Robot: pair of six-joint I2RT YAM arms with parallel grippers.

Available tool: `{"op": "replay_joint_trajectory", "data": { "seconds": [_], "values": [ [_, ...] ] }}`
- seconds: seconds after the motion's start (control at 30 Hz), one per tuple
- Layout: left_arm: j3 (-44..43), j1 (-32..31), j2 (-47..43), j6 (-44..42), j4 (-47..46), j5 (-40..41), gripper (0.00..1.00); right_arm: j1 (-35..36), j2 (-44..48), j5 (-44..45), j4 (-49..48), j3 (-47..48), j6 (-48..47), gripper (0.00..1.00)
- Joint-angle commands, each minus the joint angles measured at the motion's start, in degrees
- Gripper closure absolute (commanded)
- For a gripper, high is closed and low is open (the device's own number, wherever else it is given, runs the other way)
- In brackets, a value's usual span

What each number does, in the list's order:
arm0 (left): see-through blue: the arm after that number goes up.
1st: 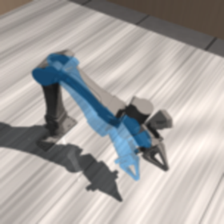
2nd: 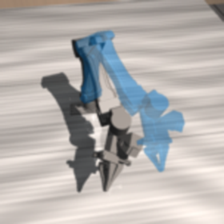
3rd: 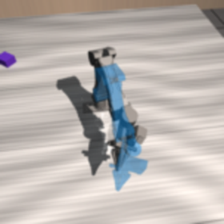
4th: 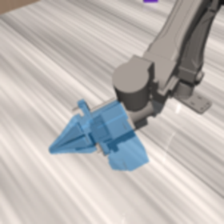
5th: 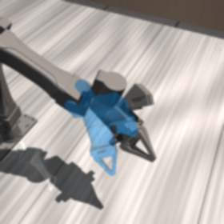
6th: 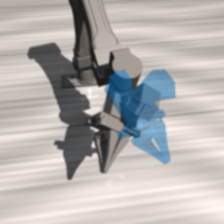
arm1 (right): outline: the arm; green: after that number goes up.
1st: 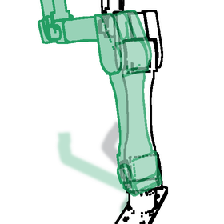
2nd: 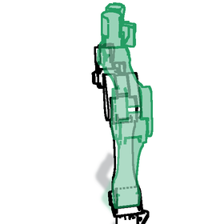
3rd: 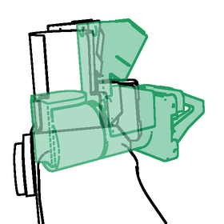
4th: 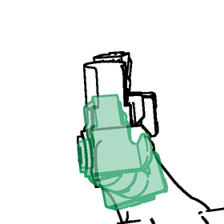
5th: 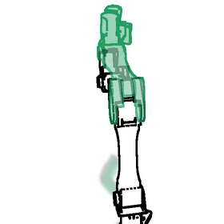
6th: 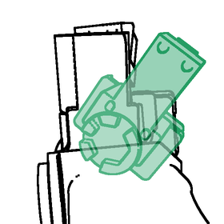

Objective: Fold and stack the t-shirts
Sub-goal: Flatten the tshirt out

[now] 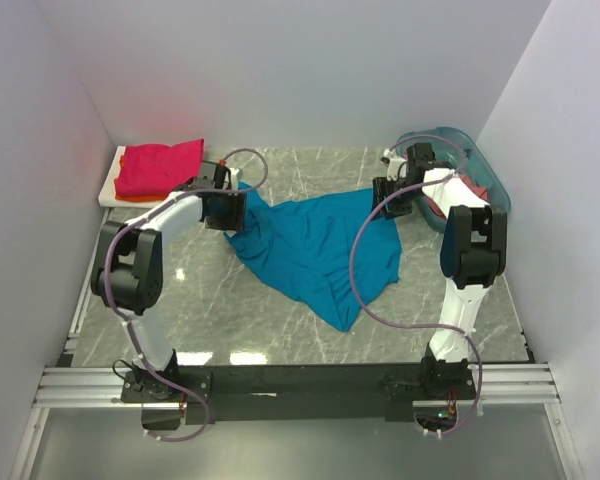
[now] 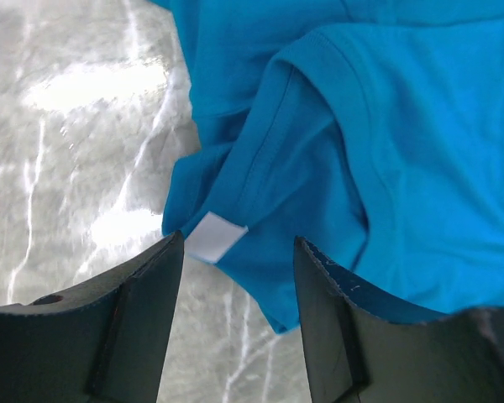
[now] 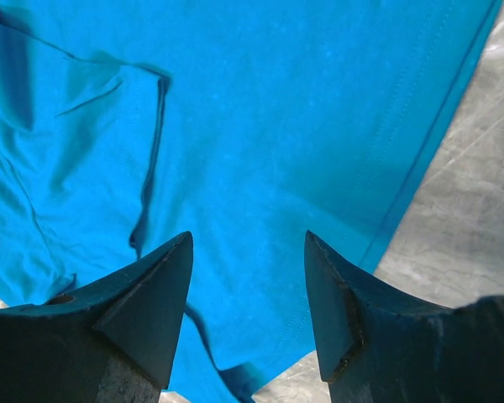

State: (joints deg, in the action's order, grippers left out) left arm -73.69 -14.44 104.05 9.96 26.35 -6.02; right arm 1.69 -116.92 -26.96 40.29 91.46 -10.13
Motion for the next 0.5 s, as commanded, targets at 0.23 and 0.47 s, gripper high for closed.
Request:
{"op": "replay_joint_trajectory", "data": {
  "seconds": [0.23,0.47],
  "values": [
    [-8.7,0.7,6.2,-7.5,3.4,0.0,0.45,-0.1,1.8,-2.6,-1.7,-2.2,-0.8,0.38],
    [-8.3,1.0,6.4,-7.0,3.0,-2.4,0.74,0.0,2.1,-1.6,-2.1,-2.9,-1.0,0.38]
  ]
}}
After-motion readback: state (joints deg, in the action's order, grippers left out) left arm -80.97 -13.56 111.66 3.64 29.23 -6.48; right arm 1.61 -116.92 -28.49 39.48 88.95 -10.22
